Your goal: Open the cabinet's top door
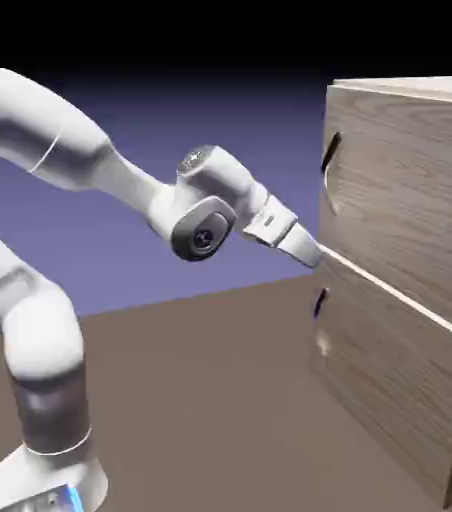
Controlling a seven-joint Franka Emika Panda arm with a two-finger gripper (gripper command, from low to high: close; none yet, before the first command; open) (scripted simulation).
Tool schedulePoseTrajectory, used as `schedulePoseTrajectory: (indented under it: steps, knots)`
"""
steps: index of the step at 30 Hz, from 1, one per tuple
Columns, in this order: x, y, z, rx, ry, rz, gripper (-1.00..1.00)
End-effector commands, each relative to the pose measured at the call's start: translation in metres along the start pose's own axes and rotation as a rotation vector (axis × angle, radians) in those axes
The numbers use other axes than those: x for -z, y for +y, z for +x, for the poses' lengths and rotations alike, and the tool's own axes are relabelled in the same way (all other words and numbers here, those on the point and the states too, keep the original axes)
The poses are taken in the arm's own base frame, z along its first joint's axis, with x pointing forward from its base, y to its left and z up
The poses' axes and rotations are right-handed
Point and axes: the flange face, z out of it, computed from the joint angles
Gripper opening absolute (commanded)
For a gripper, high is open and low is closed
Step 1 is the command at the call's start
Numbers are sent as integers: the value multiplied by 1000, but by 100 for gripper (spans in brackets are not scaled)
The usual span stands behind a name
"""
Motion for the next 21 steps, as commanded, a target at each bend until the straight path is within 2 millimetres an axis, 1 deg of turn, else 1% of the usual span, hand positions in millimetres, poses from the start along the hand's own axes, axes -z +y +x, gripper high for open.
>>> schedulePoseTrajectory:
  steps: [1,6,11,16,21]
  knots:
    - [7,-1,5,-18,14,7,0]
    - [43,-8,25,-98,83,46,0]
    - [76,-15,36,-161,147,95,0]
    - [105,-25,38,-205,208,150,0]
    - [127,-37,32,-230,264,208,0]
